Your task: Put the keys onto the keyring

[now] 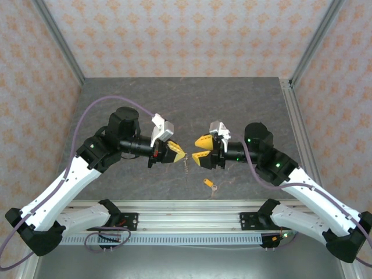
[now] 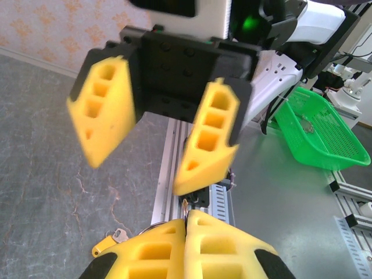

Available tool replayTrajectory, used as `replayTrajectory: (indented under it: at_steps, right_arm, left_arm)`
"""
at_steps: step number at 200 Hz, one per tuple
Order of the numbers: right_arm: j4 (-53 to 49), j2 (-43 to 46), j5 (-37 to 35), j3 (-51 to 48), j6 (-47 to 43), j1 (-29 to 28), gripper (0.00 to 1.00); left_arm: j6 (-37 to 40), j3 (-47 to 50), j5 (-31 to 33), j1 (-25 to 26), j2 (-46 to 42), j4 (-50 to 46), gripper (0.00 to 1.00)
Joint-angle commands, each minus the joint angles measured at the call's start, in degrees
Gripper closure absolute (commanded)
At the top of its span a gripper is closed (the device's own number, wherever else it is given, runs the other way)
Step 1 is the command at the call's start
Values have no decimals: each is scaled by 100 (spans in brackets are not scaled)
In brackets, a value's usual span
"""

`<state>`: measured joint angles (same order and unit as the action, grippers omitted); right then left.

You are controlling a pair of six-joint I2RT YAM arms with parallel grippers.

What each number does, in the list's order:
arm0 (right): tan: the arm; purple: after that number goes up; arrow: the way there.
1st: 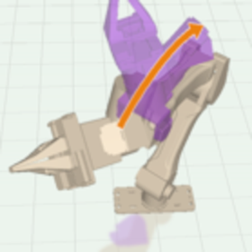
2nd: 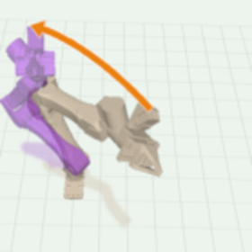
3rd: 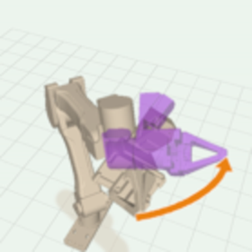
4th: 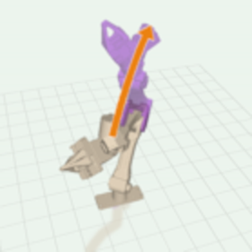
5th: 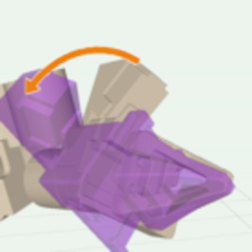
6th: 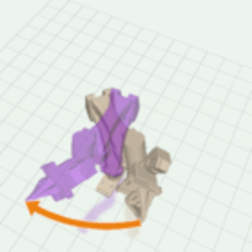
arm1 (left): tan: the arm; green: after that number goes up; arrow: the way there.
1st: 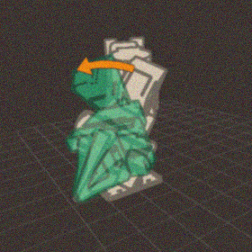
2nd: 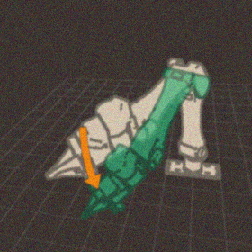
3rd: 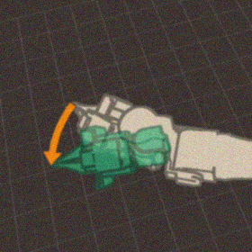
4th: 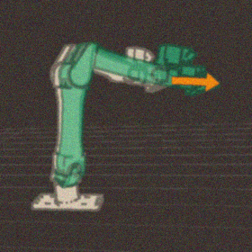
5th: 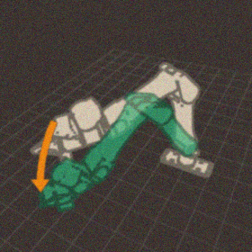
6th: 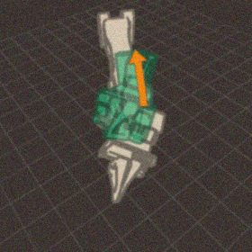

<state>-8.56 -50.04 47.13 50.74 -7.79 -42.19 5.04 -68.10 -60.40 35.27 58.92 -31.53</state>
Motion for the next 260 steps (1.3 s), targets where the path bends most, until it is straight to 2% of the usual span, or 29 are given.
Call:
replayTrajectory:
  at_steps: [1, 16, 49, 86, 108, 190, 231, 260]
  right_arm:
    - [338, 216, -505, -349, 512, 133, 37]
    - [471, 362, -848, -609, 827, 204, 30]
    - [-123, 266, -1476, -825, 1358, 359, 29]
    - [-481, -154, -1438, -978, 1753, 370, 29]
    - [-759, -341, -1519, -1034, 1895, 394, 30]
    - [-460, -584, -1023, -1755, 2422, 431, 32]
    - [-554, -717, -985, -1881, 2380, 431, 34]
    - [-1079, -767, -1263, -1897, 2203, 431, 36]
  left_arm:
    - [22, 32, 37, 59, -115, 132, 100]
    - [13, 78, 62, 59, -159, 138, 100]
    - [82, 187, 111, 56, -218, 110, 100]
    - [306, 222, 362, 68, -223, -93, 100]
    - [554, 216, 747, 229, -266, -249, 100]
    - [1169, 221, 2021, 708, -602, -617, 100]
    - [1174, 239, 2214, 839, -570, -658, 100]
    - [1079, 280, 2133, 874, -456, -595, 100]
